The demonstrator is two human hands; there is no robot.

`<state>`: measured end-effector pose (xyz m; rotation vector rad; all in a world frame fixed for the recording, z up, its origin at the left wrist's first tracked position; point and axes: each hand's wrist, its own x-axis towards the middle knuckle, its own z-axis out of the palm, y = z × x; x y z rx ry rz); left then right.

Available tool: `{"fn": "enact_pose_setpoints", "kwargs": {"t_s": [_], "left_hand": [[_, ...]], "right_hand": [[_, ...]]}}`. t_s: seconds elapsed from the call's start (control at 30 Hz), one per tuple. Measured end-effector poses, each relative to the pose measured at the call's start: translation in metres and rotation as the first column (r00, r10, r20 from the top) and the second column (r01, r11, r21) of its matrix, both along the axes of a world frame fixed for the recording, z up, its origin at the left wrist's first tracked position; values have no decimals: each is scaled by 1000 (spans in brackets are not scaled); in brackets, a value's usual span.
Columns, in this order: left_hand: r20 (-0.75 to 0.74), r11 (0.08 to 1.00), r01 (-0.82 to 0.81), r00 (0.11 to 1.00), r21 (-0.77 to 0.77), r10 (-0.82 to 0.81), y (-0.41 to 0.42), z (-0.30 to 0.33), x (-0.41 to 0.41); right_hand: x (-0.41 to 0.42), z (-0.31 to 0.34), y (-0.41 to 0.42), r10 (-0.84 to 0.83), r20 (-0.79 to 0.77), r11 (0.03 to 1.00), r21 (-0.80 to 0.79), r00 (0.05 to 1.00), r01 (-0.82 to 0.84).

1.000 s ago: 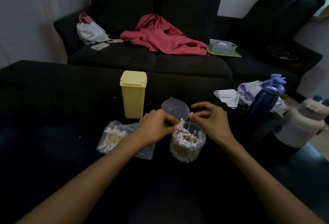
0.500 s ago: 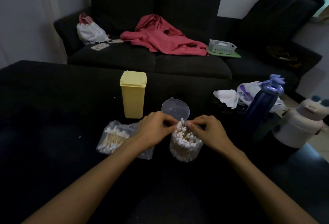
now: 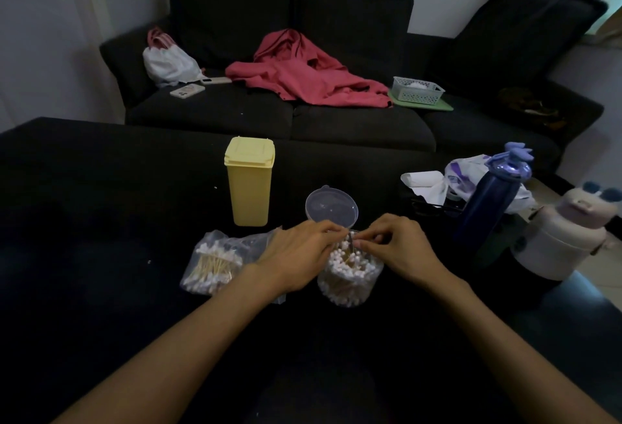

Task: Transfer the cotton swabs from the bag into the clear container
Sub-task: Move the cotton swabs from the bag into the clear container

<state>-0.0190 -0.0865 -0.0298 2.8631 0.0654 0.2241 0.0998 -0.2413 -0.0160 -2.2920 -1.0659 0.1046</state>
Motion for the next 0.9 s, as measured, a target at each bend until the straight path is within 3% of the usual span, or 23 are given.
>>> {"fn": "enact_pose_setpoints", "kwargs": {"t_s": [0.13,0.2,0.27,0.37,0.5,0.57,0.67,0.77,0.9], "left_hand": [[37,965,-22,999,-260,33,1,-5,-4],[61,951,-25,997,-309,46,3,-4,-9],[31,969,-29,999,-244,38,5,-3,-16],[10,993,-12,1000,-114,13,8,-2,-23],[-6,998,-43,999,38,43,-3,-3,-27],[-29,992,-57,998,116,61,-8,-5,-26],[-108,993,-76,990,92,86,-11,-9,-29],[-51,1000,-21,998,5,21,-14,-14,-40],[6,995,61,998,78,-62,-16,-19,-53]], "right_hand": [[-10,2,-3,-53,5,990,132,999,52],[-19,5,-9,-16,27,987,162,1000,11],[-31,0,-16,99,59,995,24,993,-100],[-39,-13,-20,246,-15,947,-209,969,-244],[-31,-23,-17,262,75,887,-411,962,-210],[-28,-21,-14,267,77,869,-450,961,-205],[-29,-13,-15,240,17,897,-387,971,-215],[-40,-8,-29,237,144,949,-246,961,-197],[-57,-15,-44,277,260,916,-363,925,-172]]}}
